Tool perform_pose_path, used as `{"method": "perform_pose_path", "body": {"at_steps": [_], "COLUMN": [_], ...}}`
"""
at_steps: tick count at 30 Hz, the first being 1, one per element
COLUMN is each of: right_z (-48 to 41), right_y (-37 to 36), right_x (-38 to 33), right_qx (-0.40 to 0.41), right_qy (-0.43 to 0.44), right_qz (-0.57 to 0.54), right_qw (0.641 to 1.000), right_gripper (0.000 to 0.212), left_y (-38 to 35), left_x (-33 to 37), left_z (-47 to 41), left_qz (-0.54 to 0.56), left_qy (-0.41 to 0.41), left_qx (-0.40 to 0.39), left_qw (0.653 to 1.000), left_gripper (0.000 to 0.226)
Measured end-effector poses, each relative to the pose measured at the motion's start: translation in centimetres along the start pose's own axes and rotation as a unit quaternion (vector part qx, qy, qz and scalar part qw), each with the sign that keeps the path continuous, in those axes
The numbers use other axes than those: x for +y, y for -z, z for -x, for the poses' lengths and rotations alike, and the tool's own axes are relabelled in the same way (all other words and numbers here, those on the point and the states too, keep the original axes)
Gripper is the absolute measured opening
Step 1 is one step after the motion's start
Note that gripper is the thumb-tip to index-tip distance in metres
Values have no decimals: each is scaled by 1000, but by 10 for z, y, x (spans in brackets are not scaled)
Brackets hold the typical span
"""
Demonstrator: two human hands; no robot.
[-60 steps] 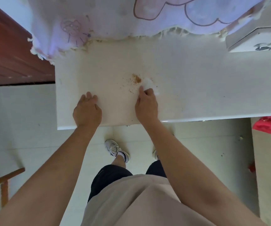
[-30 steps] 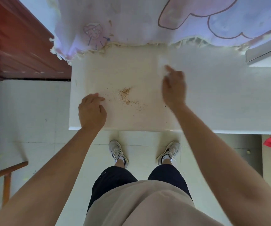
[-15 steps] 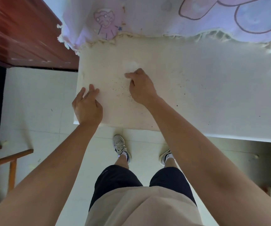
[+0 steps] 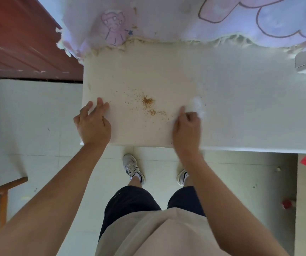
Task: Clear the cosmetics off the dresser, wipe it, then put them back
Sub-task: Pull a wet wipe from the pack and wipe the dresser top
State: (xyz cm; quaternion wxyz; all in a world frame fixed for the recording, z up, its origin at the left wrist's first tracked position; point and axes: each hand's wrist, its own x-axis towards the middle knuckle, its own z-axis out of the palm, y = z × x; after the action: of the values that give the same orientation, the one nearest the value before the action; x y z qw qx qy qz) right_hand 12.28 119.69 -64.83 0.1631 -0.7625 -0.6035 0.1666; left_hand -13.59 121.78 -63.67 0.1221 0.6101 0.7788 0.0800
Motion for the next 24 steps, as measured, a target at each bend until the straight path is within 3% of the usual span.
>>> {"method": "perform_pose_path", "body": {"at_steps": [3,6,9,11,13,15,17,19,22,24], "right_z": [14,2,-32,-55,-70,-79,-78,-66,-34,-19], "right_y": [-32,-33,-6,16,32,36,23,-5,-57,-77], "right_x": [-72,-107,-93,-62,-22,8,6,-28,-106,-148], "right_qx": [-46,-84,-9,90,141,133,104,91,48,12], "right_qy": [75,85,56,6,-88,-188,-230,-196,-1,77], "right_qz": [-42,-131,-171,-149,-101,-18,30,-3,-11,-34], "right_qw": [995,984,984,985,981,973,967,976,999,996], "right_gripper": [45,39,38,39,42,44,47,49,59,56], "left_y": [4,9,18,22,23,22,21,20,20,21], "left_x": [-4,-8,-15,-20,-24,-26,-29,-35,-45,-50], "left_z": [-3,-8,-19,-30,-40,-48,-54,-58,-60,-61], "left_qz": [14,53,97,84,83,89,85,94,117,127], "left_qy": [-4,-13,-12,-7,-2,3,-12,-22,-32,-42], "left_qx": [-9,-5,21,20,-10,-34,-17,0,17,18], "left_qw": [1000,999,995,996,996,995,996,995,992,991], "left_gripper": [47,46,46,47,47,46,44,43,43,42]}}
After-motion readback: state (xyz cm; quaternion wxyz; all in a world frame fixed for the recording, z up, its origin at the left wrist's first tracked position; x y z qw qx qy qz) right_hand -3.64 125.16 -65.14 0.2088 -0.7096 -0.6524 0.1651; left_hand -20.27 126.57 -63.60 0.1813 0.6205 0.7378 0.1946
